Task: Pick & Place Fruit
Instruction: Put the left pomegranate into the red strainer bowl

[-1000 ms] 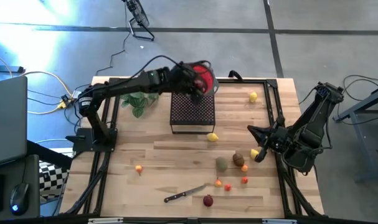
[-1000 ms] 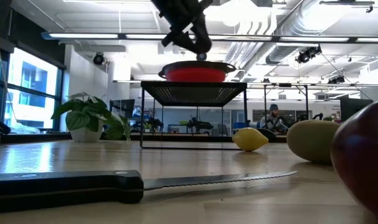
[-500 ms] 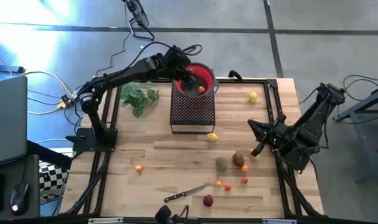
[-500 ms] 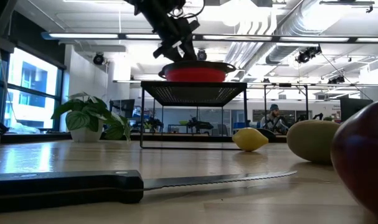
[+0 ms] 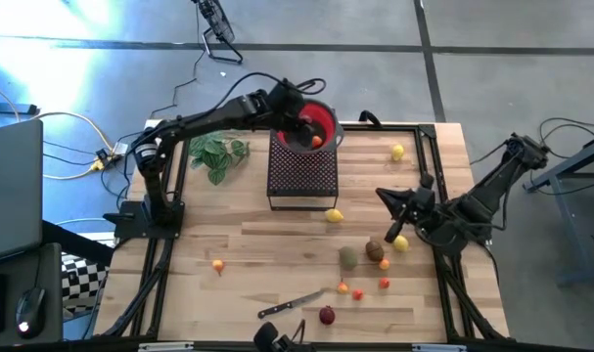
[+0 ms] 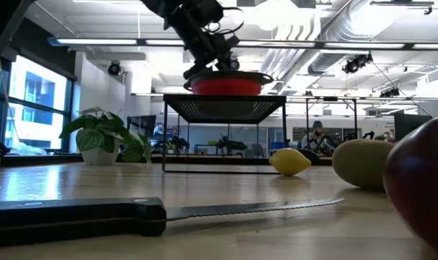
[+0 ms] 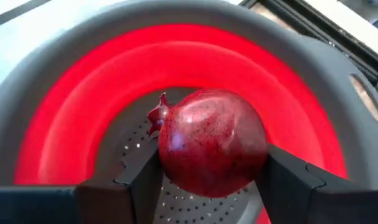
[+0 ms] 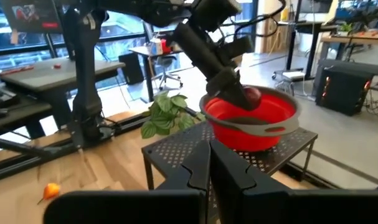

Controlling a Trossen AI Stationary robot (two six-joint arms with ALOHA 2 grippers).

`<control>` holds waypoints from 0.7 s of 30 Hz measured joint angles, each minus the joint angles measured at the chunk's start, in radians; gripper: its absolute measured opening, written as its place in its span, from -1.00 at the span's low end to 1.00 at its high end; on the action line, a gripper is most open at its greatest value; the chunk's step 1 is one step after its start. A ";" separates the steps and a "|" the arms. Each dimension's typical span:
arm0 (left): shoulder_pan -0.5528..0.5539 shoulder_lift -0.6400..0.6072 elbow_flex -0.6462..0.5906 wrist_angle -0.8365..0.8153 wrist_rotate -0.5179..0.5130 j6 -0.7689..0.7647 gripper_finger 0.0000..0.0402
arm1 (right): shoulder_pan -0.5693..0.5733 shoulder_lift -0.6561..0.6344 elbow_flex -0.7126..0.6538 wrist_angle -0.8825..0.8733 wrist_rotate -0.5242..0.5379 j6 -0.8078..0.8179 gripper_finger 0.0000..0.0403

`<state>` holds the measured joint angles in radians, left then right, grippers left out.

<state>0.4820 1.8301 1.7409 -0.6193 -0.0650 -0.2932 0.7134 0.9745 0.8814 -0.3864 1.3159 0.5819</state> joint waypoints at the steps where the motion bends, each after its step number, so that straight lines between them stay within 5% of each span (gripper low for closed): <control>1: 0.000 0.000 0.000 0.003 -0.002 0.000 0.07 | -0.005 0.000 0.000 0.000 -0.016 0.001 -0.99; 21: -0.039 0.060 0.000 0.052 -0.051 0.027 0.07 | -0.016 0.000 0.000 -0.004 -0.067 0.001 -0.99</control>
<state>0.4431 1.8900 1.7409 -0.5673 -0.1162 -0.2663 0.6975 0.9745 0.8814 -0.3904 1.2488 0.5831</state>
